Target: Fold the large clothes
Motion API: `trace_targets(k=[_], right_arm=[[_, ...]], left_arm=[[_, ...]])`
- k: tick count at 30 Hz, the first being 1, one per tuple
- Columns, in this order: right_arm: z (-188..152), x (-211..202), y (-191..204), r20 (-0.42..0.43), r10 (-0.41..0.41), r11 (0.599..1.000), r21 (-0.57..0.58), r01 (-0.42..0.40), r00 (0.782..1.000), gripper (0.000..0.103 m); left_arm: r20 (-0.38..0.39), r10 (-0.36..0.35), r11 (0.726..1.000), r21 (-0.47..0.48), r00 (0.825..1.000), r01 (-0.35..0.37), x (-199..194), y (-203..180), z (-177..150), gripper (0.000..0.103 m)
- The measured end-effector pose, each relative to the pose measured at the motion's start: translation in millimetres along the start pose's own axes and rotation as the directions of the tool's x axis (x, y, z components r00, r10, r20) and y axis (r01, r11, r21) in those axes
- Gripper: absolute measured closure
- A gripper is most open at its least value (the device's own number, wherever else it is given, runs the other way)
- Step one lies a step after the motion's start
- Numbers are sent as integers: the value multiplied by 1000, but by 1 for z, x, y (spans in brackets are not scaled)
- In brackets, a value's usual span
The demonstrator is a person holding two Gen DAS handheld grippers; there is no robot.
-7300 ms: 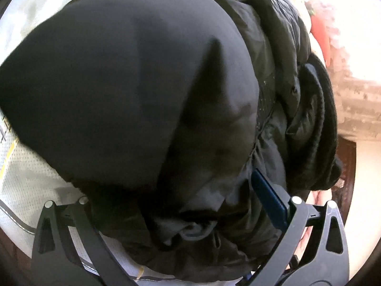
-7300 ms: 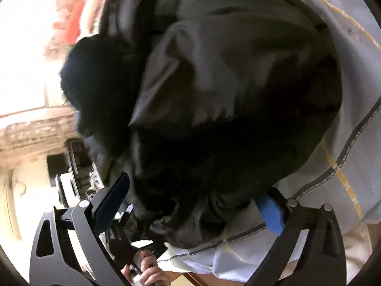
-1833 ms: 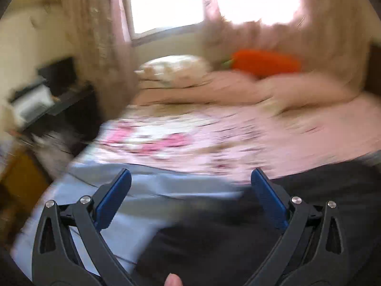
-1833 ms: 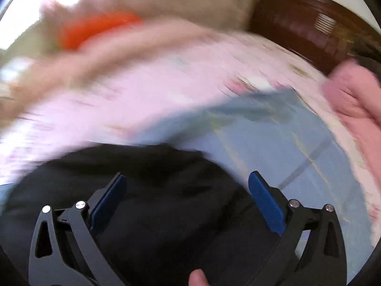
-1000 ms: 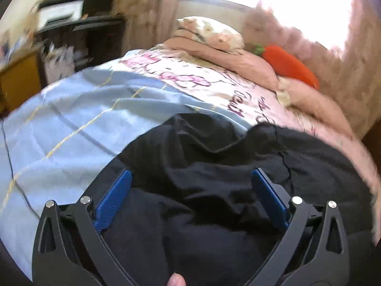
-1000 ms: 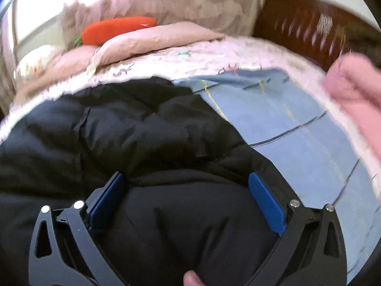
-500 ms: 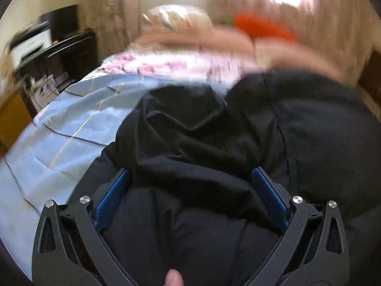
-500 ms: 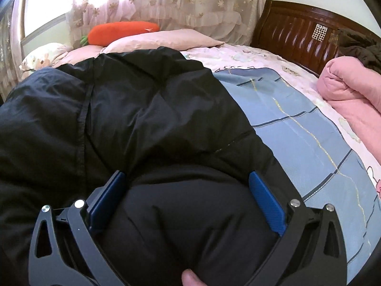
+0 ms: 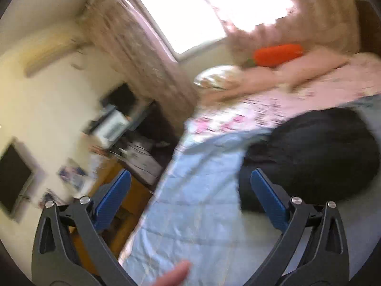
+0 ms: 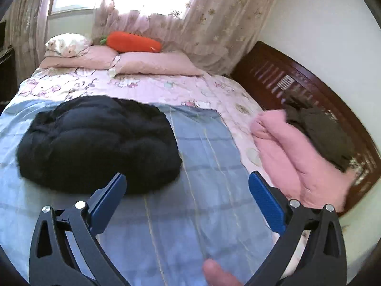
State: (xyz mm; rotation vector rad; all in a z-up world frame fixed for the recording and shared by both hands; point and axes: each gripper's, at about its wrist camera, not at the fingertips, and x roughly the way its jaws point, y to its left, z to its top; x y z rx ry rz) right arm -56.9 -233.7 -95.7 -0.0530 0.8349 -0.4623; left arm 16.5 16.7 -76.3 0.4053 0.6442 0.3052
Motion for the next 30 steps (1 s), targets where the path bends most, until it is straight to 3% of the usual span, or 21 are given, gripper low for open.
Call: trace_targets(k=[1,2,3,4,5,6,7,10,12,19,25,30], right_arm=[[-5,-18,-7,-27,78,996,44,-77,997,1],[-9,-36,-12,-58,167,984,72,-163,984,1],[-12,-45,-14,-83,192,980,71,-186,978,1],[-13,-55,-11,-113,184,983,41,-180,976,1],[-11,-66,-8,-115,162,987,1,-163,980,1],[-7,-74,-6,-101,147,989,-22,-150,984,1],[1,-87,-5,-71,135,990,-41,-138,988,1],[28,-111,-12,-7,202,979,-1,-202,979,1],[44,-123,-18,17,246,968,45,-246,969,1],[64,-145,-18,57,299,954,17,-300,953,1],[61,-130,-16,11,305,952,19,-305,952,1],[61,-119,-15,-14,293,956,25,-292,956,1]], left_arm=[[-32,-58,998,-24,998,58,-12,10,-1,2],[-84,-159,985,-75,984,153,-26,24,-7,2],[-136,-273,958,-134,952,255,-34,36,-13,2],[-167,-344,933,-170,924,317,-37,41,-17,2],[-208,-419,901,-213,884,377,-40,46,-21,2],[-232,-456,884,-231,859,406,-42,48,-21,2],[-225,-474,874,-236,852,424,-48,54,-17,2],[-115,-427,890,-229,897,394,-71,73,0,2],[-76,-401,900,-220,913,377,-81,83,16,2],[-54,-386,905,-217,921,367,-97,97,35,2],[-92,-415,898,-199,905,392,-100,77,21,2],[-113,-410,903,-190,905,386,-93,68,17,2]])
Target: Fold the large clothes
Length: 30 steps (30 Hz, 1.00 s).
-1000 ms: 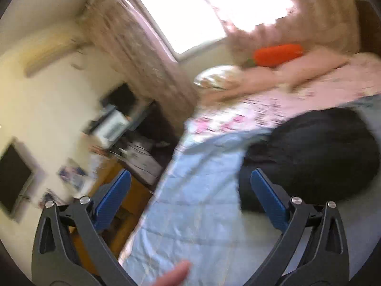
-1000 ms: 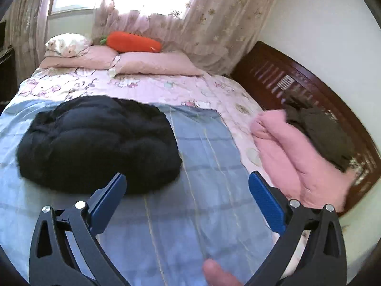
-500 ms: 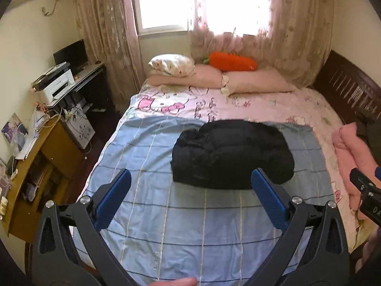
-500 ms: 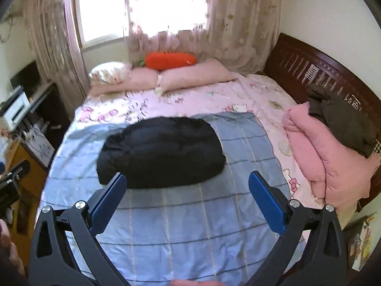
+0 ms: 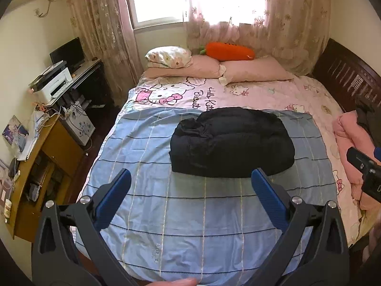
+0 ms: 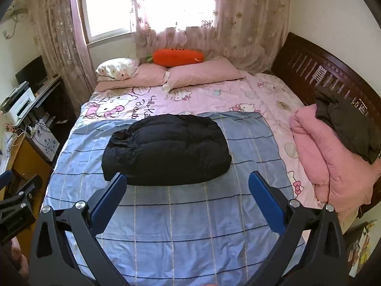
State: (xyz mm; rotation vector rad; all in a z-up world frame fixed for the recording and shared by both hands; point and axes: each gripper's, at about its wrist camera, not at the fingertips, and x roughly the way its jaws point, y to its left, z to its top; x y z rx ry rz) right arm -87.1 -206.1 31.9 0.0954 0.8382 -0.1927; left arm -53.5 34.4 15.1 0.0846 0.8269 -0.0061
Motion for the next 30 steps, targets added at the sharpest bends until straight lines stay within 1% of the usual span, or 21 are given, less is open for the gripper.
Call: trace_targets(k=[3,8,15,21,30], right_arm=[[0,7,-1,-17,-3,1000,3,3,1000,1],[-1,13,2,-14,-48,999,-20,48,999,1],[0,22,-2,-42,-35,999,-1,35,998,1],[-1,26,-3,-53,-50,999,-7,50,997,1],[-4,32,-2,-70,-51,999,-8,50,996,1]], left_arm=[[-9,-15,999,-30,1000,14,4,3,0,2],[-11,0,999,-40,1000,-1,9,7,1,2],[-4,20,1000,-8,1000,-20,12,2,2,2],[36,30,999,16,999,-31,8,-1,3,2],[15,30,1000,-2,999,-30,14,4,5,2]])
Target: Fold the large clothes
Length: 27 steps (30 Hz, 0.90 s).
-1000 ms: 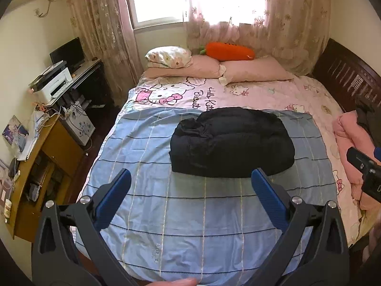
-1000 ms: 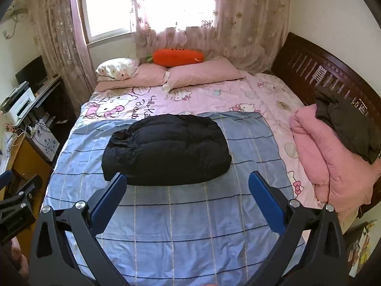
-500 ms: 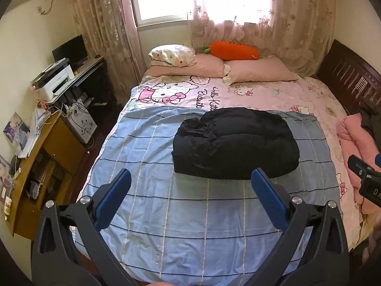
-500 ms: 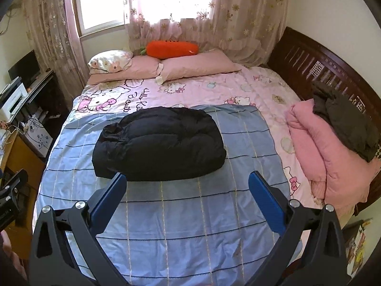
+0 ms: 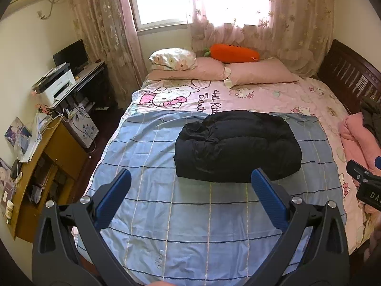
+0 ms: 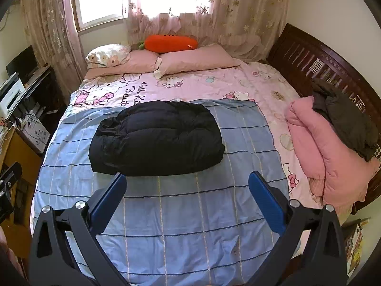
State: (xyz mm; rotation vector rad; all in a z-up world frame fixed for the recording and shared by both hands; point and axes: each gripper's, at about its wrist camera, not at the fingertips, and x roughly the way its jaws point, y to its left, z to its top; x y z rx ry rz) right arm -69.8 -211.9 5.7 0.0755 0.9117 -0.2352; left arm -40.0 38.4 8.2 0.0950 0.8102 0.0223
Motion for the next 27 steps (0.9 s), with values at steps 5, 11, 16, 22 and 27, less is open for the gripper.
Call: trace_targets(k=[5,11,16,22,27], right_arm=[[0,4,0,-11,6,1000,-3,-6,1000,1],[0,6,2,-13,7,1000,-10,-8,1000,1],[0,7,1,-19,10,1000,-7,-10,1000,1],[2,10,-2,-24,10,1000,-7,-10,1000,1],[1,13,-6,-26,6,1000,-7,-7,1000,1]], left_arm=[[-7,17,1000,-5,1000,-17,6,3,1,2],[-18,11,1000,-19,1000,-11,11,4,1,2],[-28,17,1000,-14,999,-18,18,4,0,2],[-57,-9,1000,-30,998,7,25,6,0,2],[-66,-2,999,-32,998,0,28,5,0,2]])
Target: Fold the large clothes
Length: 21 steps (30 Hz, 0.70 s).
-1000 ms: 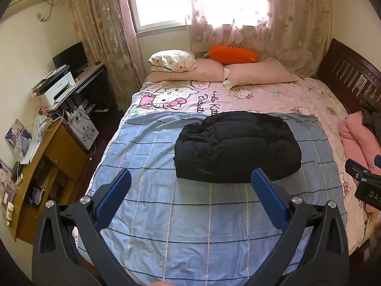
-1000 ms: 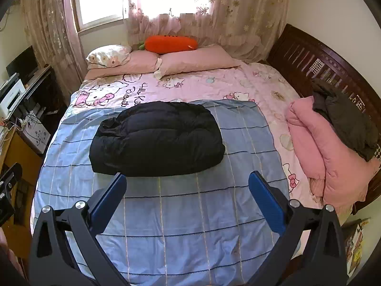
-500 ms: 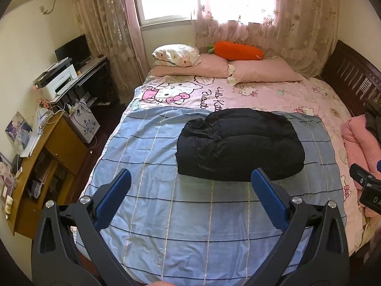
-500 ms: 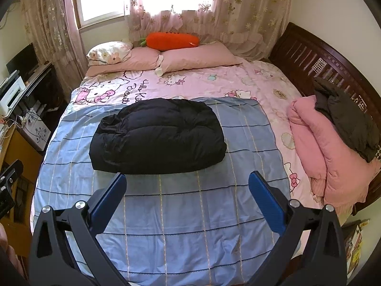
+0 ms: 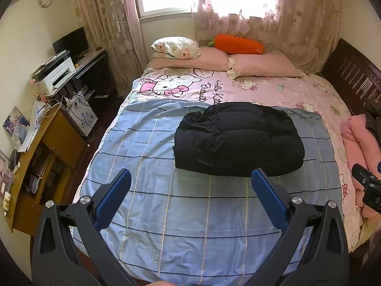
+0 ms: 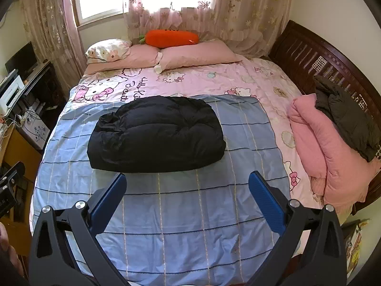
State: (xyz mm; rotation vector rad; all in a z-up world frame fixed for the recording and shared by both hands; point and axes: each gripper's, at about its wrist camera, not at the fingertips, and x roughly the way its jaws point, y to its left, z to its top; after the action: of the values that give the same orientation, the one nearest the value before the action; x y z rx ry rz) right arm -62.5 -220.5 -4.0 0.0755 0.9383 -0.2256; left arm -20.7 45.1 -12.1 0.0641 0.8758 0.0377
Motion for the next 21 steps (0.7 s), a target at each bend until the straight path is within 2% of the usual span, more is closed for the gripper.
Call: trace_targets(k=[21], right_arm=[[4,9,-5,0,13,1000,-16,-13,1000,1]], left_arm=[[-15,-5,1000,1,1000,5,11,-4,2,2]])
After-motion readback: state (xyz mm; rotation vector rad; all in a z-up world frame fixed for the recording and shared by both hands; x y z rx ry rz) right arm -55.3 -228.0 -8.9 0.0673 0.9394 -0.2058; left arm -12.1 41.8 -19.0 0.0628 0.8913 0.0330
